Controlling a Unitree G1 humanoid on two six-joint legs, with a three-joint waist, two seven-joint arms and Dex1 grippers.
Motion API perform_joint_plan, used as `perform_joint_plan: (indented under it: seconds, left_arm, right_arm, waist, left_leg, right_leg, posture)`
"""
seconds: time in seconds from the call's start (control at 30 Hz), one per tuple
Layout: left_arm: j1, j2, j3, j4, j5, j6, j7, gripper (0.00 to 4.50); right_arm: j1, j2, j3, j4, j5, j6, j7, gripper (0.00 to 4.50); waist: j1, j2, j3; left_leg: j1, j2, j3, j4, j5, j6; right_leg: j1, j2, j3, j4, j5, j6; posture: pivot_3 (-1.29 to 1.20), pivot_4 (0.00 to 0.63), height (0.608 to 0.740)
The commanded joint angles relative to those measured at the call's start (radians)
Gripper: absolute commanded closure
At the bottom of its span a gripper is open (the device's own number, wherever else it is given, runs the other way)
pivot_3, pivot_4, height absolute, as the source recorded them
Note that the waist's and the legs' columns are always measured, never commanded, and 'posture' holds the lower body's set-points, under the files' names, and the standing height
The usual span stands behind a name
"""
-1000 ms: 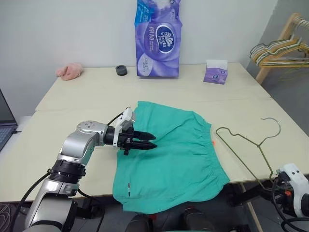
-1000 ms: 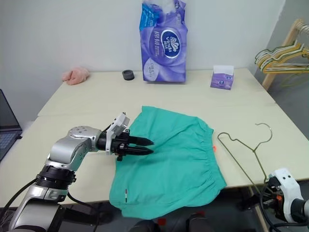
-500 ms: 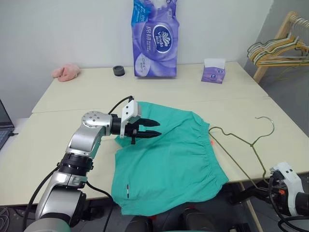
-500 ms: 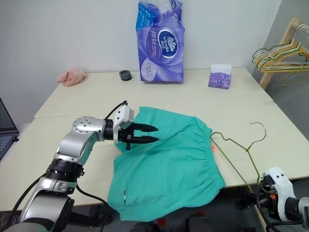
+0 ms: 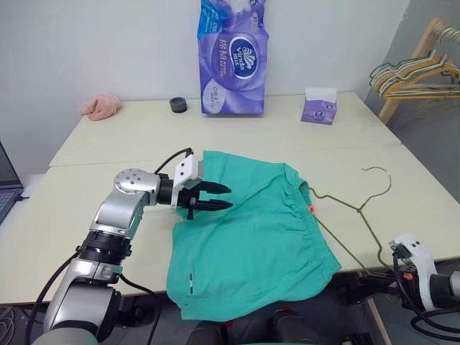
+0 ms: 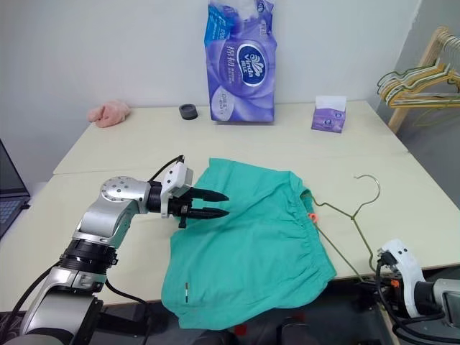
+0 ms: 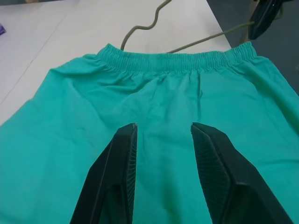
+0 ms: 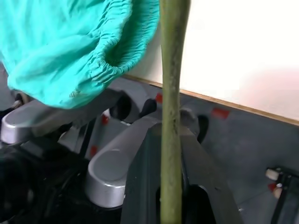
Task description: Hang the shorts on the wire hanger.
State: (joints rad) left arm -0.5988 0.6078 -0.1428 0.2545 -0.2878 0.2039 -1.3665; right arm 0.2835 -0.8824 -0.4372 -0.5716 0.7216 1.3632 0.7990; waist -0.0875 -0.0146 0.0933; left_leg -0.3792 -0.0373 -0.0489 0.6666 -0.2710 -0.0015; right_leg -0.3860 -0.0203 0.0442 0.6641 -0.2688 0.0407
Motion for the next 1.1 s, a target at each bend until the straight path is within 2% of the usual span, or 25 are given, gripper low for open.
perform_joint_plan:
  seconds: [0.03, 0.2, 0.43, 0.6, 0.77, 0.93, 1.0, 1.1]
  left_arm:
    - [-0.043, 0.002, 0.023, 0.01, -0.004, -0.028, 0.0, 2.57]
    - [-0.061, -0.001, 0.026, 0.027, -0.004, -0.034, 0.011, 2.57]
    - [-0.073, -0.011, 0.029, 0.034, -0.002, -0.036, 0.034, 2.57]
    - [-0.08, -0.016, 0.028, 0.026, -0.002, -0.031, 0.046, 2.57]
    - [-0.082, -0.018, 0.032, 0.024, -0.006, -0.027, 0.059, 2.57]
    - [-0.093, -0.021, 0.051, 0.042, -0.018, 0.009, 0.089, 2.57]
    - [-0.11, -0.027, 0.064, 0.065, -0.013, 0.022, 0.121, 2.57]
    - [-0.144, -0.045, 0.083, 0.094, -0.018, 0.029, 0.159, 1.82]
  right_arm:
    - [-0.035, -0.024, 0.031, 0.021, 0.027, 0.012, 0.004, 4.5]
    - [-0.121, -0.02, 0.061, 0.114, 0.053, 0.073, 0.002, 4.5]
    - [-0.329, 0.12, 0.062, 0.238, 0.107, 0.248, -0.062, 4.5]
    - [-0.42, 0.183, 0.115, 0.288, 0.141, 0.251, -0.128, 4.5]
    - [-0.478, 0.221, 0.144, 0.309, 0.096, 0.241, -0.191, 4.5]
    - [-0.529, 0.202, 0.143, 0.279, 0.086, 0.167, -0.194, 4.5]
    - [-0.535, 0.163, 0.162, 0.236, 0.074, 0.116, -0.182, 4.5]
    - [-0.549, 0.132, 0.179, 0.175, 0.071, 0.072, -0.181, 4.5]
  waist:
    - [0.0, 0.0, 0.0]
    - [0.0, 0.0, 0.0]
    - [-0.002, 0.0, 0.0]
    - [-0.001, 0.0, 0.0]
    - [-0.001, 0.0, 0.0]
    - [-0.001, 0.0, 0.0]
    - [-0.001, 0.0, 0.0]
    - [-0.001, 0.0, 0.001]
  left_leg:
    - [0.0, 0.0, 0.0, 0.0, 0.0, 0.0]
    - [0.0, 0.0, 0.0, 0.0, 0.0, 0.0]
    - [0.0, 0.0, -0.001, 0.0, 0.0, 0.0]
    - [-0.001, 0.0, -0.001, 0.0, 0.0, 0.0]
    - [-0.001, 0.0, -0.001, 0.0, 0.0, 0.0]
    - [-0.001, 0.0, -0.001, 0.0, 0.0, 0.0]
    - [-0.001, 0.0, -0.001, 0.0, 0.0, 0.0]
    - [-0.002, 0.0, -0.001, 0.0, 0.0, 0.0]
  right_leg:
    - [0.0, 0.0, 0.0, 0.0, 0.0, 0.0]
    - [0.0, 0.0, 0.0, 0.0, 0.0, 0.0]
    - [-0.001, 0.0, 0.0, 0.001, 0.003, -0.005]
    - [-0.001, 0.0, 0.0, 0.001, 0.003, -0.005]
    - [-0.002, 0.0, 0.0, 0.001, 0.003, -0.005]
    - [-0.002, 0.0, 0.0, 0.001, 0.003, -0.005]
    - [-0.002, 0.0, 0.0, 0.001, 0.003, -0.005]
    - [-0.002, 0.0, -0.001, 0.001, 0.003, -0.005]
  posture:
    - [-0.18, 0.062, 0.74]
    - [-0.18, 0.067, 0.74]
    - [-0.17, 0.067, 0.74]
    - [-0.16, 0.068, 0.74]
    - [-0.15, 0.069, 0.74]
    - [-0.15, 0.068, 0.74]
    - [-0.16, 0.067, 0.74]
    - [-0.16, 0.067, 0.74]
